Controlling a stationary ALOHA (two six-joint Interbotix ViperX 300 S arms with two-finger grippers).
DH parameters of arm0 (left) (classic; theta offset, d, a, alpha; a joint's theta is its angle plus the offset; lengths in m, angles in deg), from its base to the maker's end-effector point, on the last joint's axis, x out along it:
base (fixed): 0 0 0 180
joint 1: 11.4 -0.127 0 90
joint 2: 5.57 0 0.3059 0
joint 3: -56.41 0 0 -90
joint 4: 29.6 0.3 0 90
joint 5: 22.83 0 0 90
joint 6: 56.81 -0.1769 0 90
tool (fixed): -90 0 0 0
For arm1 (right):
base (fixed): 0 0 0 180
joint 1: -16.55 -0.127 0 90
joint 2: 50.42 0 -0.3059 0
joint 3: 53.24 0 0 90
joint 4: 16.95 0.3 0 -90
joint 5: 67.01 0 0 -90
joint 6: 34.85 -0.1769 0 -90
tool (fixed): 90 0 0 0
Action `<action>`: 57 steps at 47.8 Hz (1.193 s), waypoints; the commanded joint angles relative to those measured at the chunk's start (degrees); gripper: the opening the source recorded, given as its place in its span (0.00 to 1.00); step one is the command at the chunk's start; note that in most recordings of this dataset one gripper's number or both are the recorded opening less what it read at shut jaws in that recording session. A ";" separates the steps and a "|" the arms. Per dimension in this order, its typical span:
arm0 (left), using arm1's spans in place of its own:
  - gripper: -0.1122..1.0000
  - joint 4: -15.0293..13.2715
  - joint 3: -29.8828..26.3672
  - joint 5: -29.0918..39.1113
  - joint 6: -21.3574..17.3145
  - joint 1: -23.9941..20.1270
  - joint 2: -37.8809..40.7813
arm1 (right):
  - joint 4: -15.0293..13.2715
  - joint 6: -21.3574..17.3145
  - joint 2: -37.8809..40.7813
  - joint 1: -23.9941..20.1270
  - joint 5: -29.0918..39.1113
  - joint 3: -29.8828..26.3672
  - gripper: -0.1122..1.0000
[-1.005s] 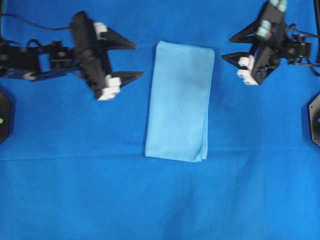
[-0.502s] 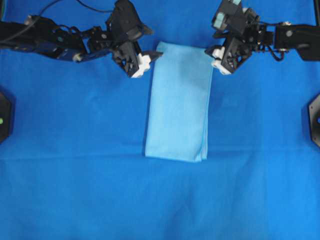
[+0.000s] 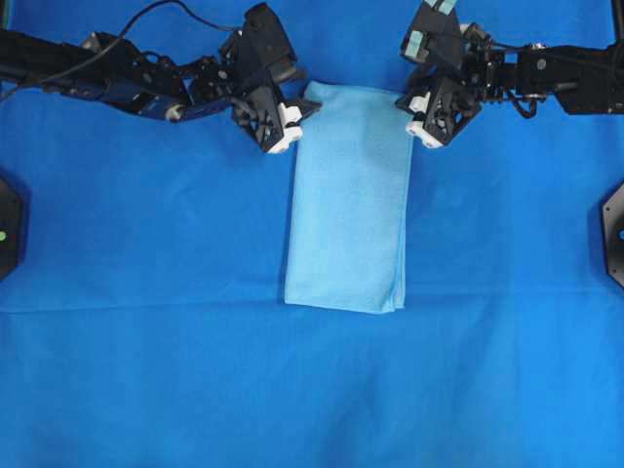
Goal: Fold the light blue towel.
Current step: 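Grasp the top corners of the vertical strip with both grippers, then fold the top half down onto the bottom half with both grippers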
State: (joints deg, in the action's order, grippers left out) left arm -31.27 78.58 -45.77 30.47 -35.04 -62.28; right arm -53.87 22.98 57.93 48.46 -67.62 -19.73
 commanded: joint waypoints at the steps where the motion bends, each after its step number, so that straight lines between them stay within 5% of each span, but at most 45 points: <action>1: 0.48 0.18 0.18 0.35 -0.09 -0.18 -1.14 | -1.14 0.09 -0.35 0.35 -0.70 -0.70 0.43; 6: 0.24 0.18 0.44 0.53 -0.09 -0.18 -1.32 | -1.23 0.09 -0.35 0.35 -1.05 -0.79 0.16; 10: 0.12 0.18 0.44 0.53 -0.09 -0.26 -1.32 | -1.32 0.09 -0.35 0.35 -0.97 -0.79 0.14; 24: 0.12 0.18 0.00 0.53 -0.53 -0.70 -3.34 | -1.32 -0.09 -1.49 0.35 -0.18 -1.76 0.14; 35: 0.12 0.18 -0.35 0.53 -4.57 -3.16 -7.21 | -2.11 0.18 -5.01 0.79 3.43 -3.34 0.14; 57: 0.12 0.18 0.44 2.99 -4.66 -3.08 -9.67 | -2.72 1.14 -7.21 0.62 4.75 -4.83 0.14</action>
State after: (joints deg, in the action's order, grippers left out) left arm -31.10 79.11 -43.13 25.81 -38.64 -68.78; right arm -56.50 24.12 53.36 49.25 -62.88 -23.60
